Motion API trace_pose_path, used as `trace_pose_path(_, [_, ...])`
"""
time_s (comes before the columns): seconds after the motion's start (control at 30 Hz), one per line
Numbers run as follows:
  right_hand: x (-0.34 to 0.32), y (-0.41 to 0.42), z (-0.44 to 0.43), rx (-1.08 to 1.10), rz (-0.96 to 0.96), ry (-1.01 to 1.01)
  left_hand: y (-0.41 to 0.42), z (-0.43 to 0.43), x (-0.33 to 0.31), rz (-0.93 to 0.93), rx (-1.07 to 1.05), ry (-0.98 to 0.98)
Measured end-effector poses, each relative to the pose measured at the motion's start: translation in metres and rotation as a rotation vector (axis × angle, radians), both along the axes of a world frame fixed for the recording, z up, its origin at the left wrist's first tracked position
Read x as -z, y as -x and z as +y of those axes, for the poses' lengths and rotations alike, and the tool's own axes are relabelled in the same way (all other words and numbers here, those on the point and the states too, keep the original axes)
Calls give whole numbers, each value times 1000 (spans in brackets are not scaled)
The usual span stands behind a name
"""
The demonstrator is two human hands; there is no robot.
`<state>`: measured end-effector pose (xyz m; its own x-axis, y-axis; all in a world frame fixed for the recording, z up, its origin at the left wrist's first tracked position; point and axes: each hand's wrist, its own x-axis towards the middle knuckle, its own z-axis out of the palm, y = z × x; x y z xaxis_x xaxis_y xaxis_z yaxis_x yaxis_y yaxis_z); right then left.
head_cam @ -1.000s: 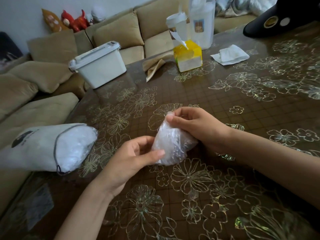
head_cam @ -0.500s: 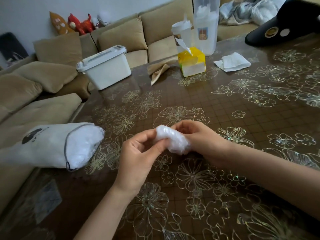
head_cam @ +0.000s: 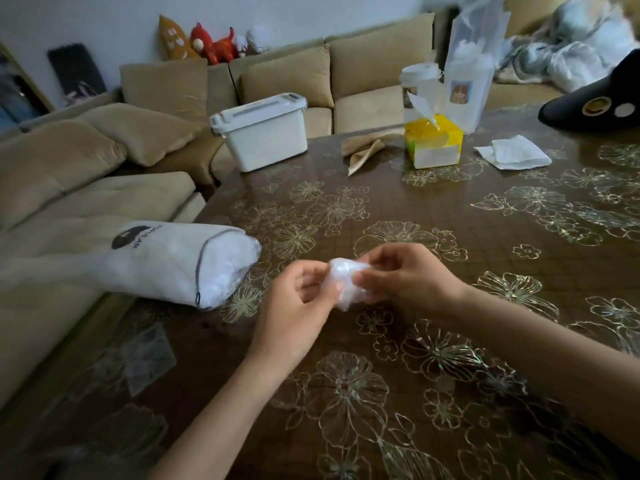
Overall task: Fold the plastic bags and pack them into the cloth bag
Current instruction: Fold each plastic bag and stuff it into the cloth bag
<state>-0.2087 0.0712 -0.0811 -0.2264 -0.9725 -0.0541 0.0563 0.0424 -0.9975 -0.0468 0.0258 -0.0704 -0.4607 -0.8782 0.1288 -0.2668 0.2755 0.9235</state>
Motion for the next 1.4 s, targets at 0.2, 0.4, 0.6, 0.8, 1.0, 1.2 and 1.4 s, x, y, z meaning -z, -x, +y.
trace_pose_path(0.2, [-8,-26,-30,63,19,24,-57,-53,-10,-477,-503,911])
trace_pose_path(0.4, [-14,-57,-37,34,32,12,-77,-102,-6,-700,-484,563])
trace_pose_path(0.6, [-45,-73,-25,7,240,108,-85,-90,-40,-391,-407,465])
trace_pose_path(0.8, [-122,-102,0,8,470,347,-88,-46,-114,-71,-247,128])
trace_pose_path(1.0, [-212,-110,40,296,751,612,-94,3,-171,182,-61,-285])
trace_pose_path(1.2, [-209,-132,66,46,1342,613,-97,23,-185,153,15,-449])
trace_pose_path(1.4, [-210,-134,74,-189,1430,181,-90,25,-180,51,75,-527])
